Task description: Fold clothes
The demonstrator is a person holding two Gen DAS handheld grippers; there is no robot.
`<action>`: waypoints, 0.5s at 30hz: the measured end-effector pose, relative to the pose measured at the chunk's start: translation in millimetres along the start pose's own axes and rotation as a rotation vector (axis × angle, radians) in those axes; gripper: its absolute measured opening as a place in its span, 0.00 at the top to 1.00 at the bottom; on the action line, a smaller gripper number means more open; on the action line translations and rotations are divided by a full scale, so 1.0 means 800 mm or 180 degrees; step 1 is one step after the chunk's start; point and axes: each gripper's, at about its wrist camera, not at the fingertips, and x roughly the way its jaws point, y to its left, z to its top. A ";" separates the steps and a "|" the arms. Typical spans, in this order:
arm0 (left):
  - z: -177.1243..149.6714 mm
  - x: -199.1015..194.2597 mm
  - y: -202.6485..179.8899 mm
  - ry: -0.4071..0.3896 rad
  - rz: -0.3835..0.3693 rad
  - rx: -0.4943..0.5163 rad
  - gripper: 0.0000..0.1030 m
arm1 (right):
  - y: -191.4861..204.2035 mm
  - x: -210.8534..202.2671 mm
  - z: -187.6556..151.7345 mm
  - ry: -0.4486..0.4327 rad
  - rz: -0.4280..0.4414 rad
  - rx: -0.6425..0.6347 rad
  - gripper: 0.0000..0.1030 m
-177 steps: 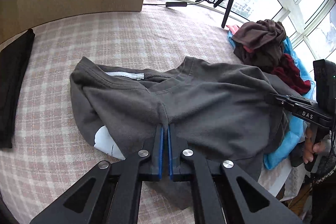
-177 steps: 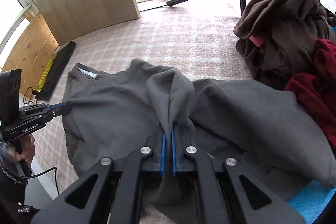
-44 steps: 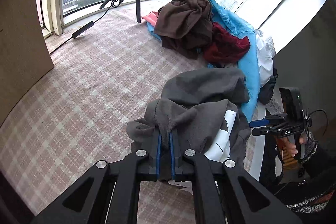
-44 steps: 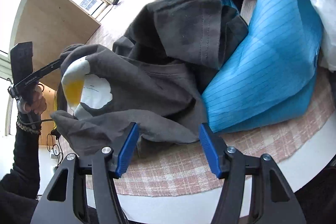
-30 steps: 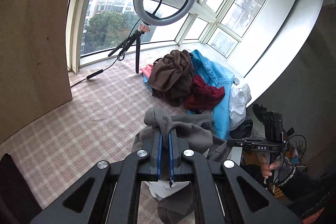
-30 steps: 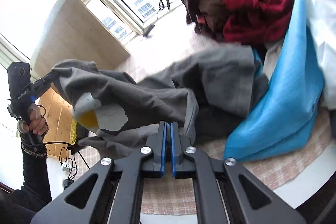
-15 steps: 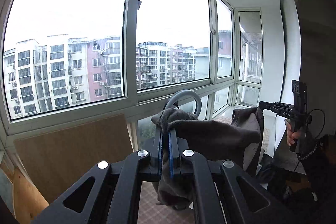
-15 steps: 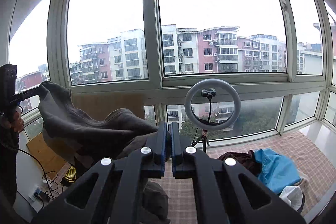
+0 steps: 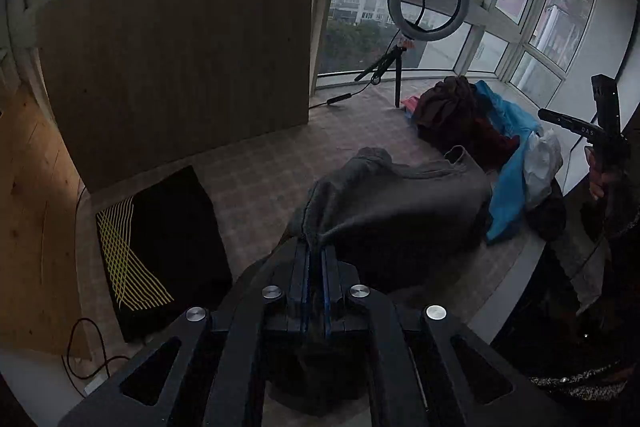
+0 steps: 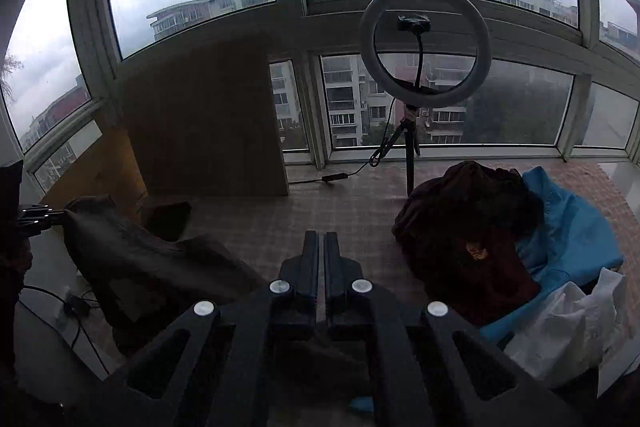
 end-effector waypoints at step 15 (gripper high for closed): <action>-0.088 0.042 0.026 0.0281 0.0074 -0.0598 0.86 | 0.091 0.199 -0.109 0.1032 0.0596 -0.1123 0.49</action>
